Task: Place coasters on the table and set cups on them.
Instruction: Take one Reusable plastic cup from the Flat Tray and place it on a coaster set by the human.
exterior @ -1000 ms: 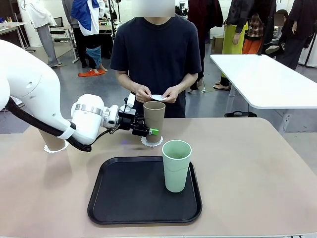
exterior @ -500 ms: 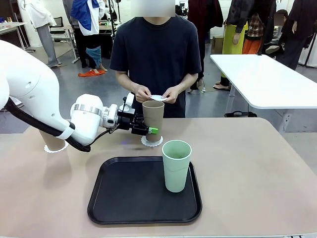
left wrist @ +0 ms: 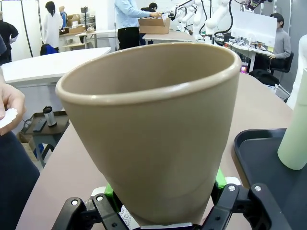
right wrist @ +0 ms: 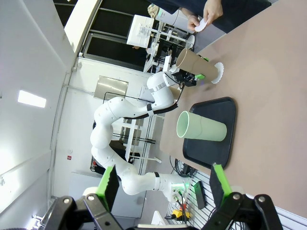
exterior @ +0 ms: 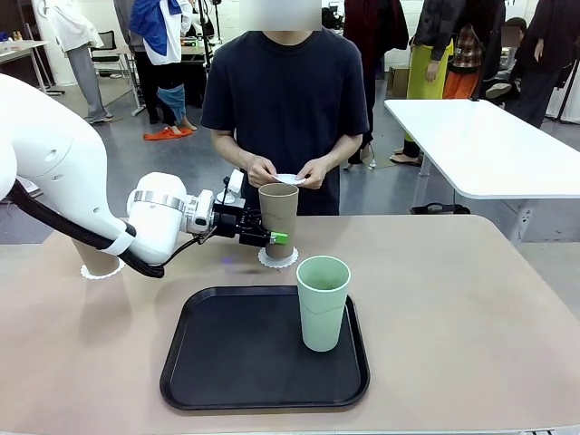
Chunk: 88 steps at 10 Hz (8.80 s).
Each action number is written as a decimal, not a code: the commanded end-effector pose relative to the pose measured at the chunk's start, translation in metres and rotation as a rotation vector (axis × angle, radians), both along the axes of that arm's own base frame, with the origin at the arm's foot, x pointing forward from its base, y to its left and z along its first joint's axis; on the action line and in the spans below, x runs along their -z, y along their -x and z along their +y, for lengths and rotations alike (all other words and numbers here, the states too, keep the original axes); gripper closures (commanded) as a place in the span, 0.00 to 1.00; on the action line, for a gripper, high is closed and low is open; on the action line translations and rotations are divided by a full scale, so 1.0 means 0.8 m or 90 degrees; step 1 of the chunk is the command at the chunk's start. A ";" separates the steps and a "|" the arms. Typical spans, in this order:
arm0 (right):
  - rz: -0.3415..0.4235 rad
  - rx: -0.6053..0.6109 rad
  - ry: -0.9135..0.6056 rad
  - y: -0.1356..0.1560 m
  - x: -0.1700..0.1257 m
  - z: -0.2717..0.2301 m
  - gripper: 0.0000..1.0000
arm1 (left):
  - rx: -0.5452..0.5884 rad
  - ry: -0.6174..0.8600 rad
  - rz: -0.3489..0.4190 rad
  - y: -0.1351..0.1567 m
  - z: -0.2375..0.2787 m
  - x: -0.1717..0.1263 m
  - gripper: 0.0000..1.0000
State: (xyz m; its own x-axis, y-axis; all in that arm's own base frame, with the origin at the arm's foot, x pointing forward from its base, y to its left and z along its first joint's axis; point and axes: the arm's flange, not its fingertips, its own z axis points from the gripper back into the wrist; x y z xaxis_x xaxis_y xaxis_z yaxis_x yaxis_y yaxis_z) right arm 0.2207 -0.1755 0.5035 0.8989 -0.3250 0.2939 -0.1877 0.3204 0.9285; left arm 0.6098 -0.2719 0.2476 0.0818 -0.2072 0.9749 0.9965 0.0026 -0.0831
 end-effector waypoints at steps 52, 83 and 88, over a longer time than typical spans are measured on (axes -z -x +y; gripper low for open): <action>-0.002 0.008 -0.007 -0.002 0.000 0.002 0.00 | -0.196 -0.827 -0.042 0.344 0.085 -0.310 0.00; -0.002 0.008 -0.007 -0.002 0.000 0.002 0.00 | -0.290 -0.248 0.469 0.515 0.390 -0.363 0.00; -0.002 0.008 -0.007 -0.002 0.000 0.002 0.00 | -0.309 -0.242 0.457 0.504 0.407 -0.384 0.00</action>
